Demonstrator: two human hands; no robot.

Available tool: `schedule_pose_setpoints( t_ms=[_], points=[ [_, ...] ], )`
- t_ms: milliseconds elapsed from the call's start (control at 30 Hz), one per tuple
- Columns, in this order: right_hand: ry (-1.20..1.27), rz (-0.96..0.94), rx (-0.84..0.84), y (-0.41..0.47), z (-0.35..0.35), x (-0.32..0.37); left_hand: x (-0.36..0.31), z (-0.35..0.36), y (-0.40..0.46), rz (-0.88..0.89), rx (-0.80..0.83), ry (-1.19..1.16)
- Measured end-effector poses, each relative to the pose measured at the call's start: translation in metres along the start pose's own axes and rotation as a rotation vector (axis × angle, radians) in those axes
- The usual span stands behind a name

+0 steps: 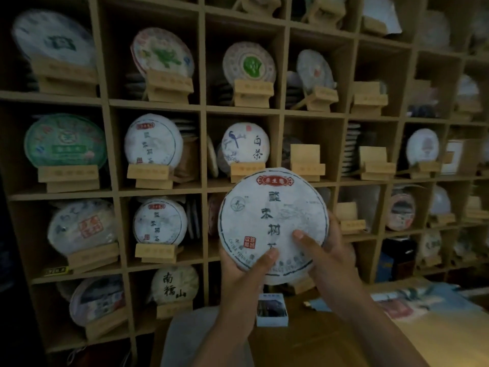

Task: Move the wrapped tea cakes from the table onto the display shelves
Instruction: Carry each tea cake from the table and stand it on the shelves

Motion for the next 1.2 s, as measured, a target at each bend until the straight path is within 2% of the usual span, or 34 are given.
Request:
schedule_pose_setpoints(
  t_ms=[233,367,467,633,767,933,1200],
  points=[
    [0.095,0.079,-0.043,0.051,-0.018,-0.063,0.038,-0.021,0.057,-0.160,-0.002,0.162],
    [0.218,0.164,-0.110,0.073,-0.027,-0.102,0.057,-0.030,0.092,-0.296,0.138,0.291],
    [0.215,0.214,-0.190,0.090,-0.041,-0.125,0.066,-0.046,0.126,-0.394,0.223,0.378],
    [0.172,0.205,-0.233,0.127,-0.054,-0.149,0.073,-0.133,0.212,-0.343,-0.026,0.464],
    [0.172,0.181,-0.260,0.147,-0.055,-0.164,0.096,-0.198,0.267,-0.338,-0.099,0.620],
    [0.128,0.145,-0.273,0.166,-0.060,-0.176,0.135,-0.222,0.309,-0.251,-0.054,0.857],
    [0.123,0.135,-0.277,0.198,-0.089,-0.191,0.183,-0.242,0.339,-0.294,-0.180,0.749]
  ],
)
Point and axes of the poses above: each hand's wrist, its own y-axis towards the middle knuckle, its own z-axis out of the palm, x = y × z, the point moved 7 cm from there along y, towards the middle knuckle, and after that the axes turned 11 degrees about -y, right-handed, at the moved point
